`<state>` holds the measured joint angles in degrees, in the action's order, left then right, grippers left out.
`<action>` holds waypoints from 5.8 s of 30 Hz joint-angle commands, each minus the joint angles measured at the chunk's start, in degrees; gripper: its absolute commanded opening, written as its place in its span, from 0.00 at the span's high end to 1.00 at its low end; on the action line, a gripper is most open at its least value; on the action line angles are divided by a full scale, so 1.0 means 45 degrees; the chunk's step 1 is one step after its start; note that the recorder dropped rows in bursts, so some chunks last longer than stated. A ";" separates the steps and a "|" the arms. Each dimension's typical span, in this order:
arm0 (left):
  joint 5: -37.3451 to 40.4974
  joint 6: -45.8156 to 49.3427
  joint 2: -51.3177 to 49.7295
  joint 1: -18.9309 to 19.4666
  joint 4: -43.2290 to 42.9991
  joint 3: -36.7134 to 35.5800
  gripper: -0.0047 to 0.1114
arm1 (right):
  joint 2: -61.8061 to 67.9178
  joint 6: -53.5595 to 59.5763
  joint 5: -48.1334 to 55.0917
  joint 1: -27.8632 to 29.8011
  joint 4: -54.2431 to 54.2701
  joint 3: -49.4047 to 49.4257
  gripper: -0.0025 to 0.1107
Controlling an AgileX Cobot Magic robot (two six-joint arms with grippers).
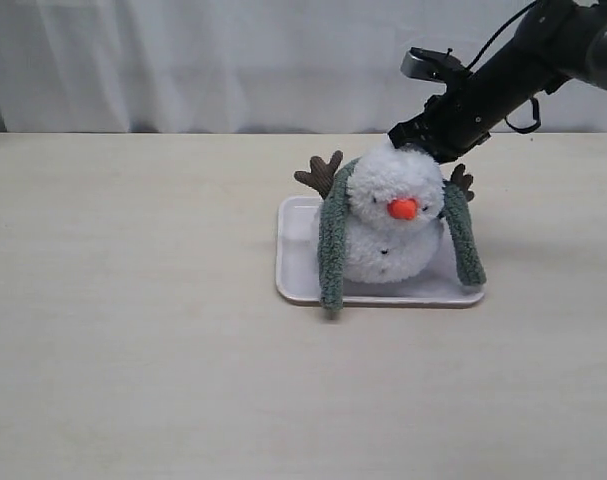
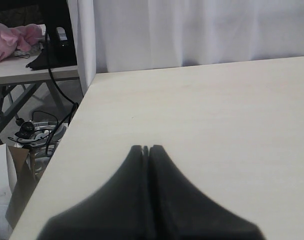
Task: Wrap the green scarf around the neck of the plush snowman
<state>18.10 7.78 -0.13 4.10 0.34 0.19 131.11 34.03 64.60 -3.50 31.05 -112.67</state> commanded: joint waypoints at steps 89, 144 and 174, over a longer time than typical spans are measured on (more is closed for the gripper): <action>-0.0086 -0.0021 0.0029 -0.0044 0.0036 -0.0043 0.96 | -0.2698 -1.1083 -0.1492 -0.7258 -1.2012 0.2985 0.94; -0.0086 -0.0021 0.0029 -0.0044 0.0036 -0.0043 0.96 | -0.6355 -0.2609 -1.2174 -0.1334 -0.4439 1.3398 0.94; -0.0086 -0.0021 0.0029 -0.0044 0.0036 -0.0043 0.96 | -0.7238 -0.2799 -0.6315 -0.1334 -0.3004 1.3487 0.94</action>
<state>18.23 7.78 -0.13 4.10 0.34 0.19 99.16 20.53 35.66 -9.50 17.29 -52.06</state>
